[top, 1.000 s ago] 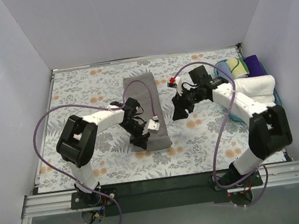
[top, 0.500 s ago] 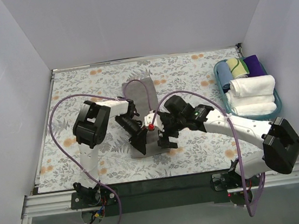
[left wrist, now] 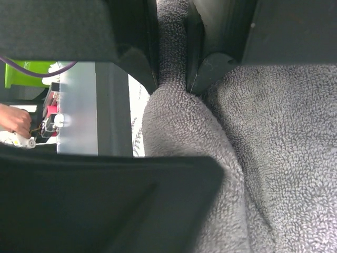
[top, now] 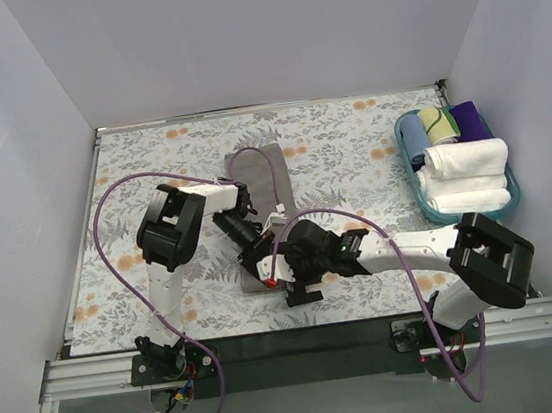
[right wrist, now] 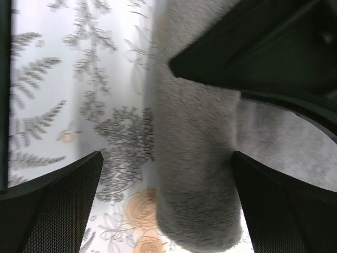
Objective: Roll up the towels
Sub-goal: Roll the towel
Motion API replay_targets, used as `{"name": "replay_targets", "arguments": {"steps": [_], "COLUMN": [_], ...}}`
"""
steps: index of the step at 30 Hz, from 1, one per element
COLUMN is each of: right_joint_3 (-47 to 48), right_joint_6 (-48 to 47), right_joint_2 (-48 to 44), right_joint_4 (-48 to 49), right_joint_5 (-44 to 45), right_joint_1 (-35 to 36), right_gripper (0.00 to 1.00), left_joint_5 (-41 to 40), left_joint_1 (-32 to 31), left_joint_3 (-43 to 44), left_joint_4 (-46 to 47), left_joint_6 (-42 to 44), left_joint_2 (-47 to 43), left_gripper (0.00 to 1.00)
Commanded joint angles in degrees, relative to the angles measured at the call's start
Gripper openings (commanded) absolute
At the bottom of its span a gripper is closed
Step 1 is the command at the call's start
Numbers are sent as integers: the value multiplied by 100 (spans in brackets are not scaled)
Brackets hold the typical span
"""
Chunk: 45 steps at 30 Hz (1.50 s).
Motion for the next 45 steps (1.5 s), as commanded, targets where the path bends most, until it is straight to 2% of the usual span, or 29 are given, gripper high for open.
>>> {"name": "replay_targets", "arguments": {"steps": [1, 10, 17, 18, 19, 20, 22, 23, 25, 26, 28, 31, 38, 41, 45], "right_joint_3": [-245, -79, -70, -79, -44, -26, 26, 53, 167, 324, 492, 826, 1248, 1415, 1880], "right_joint_6": [89, -183, -193, -132, -105, -105, -96, -88, 35, 97, 264, 466, 1336, 1398, 1275], "right_joint_2": [-13, -558, -172, -102, -23, 135, 267, 390, 531, 671, 795, 892, 1242, 1716, 2429], "right_joint_4": [824, 431, 202, 167, 97, 18, -114, -237, -456, -597, -1018, -1573, -2215, -2443, -2970], "right_joint_5": [686, 414, -446, -526, -587, -649, -737, -859, -1044, -1237, -1501, -2072, -3416, -3733, -4147], "right_joint_1": [-24, 3, 3, 3, 3, -6, -32, -85, -242, -304, -567, -848, -1306, -1421, -1561], "right_gripper": [95, 95, 76, 72, 61, 54, 44, 26, 7, 1, 1, 1, 1, 1, 1], "left_joint_5": [-1427, -1357, -1278, -1269, -1278, -1260, -1217, -1147, -1111, -963, -813, -636, -785, -1031, -1400], "left_joint_1": [-1, 17, 69, 95, 122, 139, 192, 262, 341, 481, 640, 974, 1852, 1898, 1696], "left_joint_3": [-278, -217, -296, -314, -340, -349, -375, -384, -428, -463, -533, -814, -1815, -2334, -3071], "left_joint_4": [918, 918, 1067, 1085, 1103, 1138, 1199, 1260, 1375, 1480, 1594, 1910, 3393, 3721, 3731], "left_joint_6": [237, 254, 131, 114, 96, 79, 44, 17, -62, -140, -229, -422, -1440, -1618, -1469], "left_joint_2": [202, 202, 105, 88, 35, 9, -79, -184, -316, -543, -790, -1484, -3470, -4513, -5764], "left_gripper": [9, 9, 12, 12, 13, 15, 20, 21, 26, 29, 41, 49, 50, 51, 58]}}
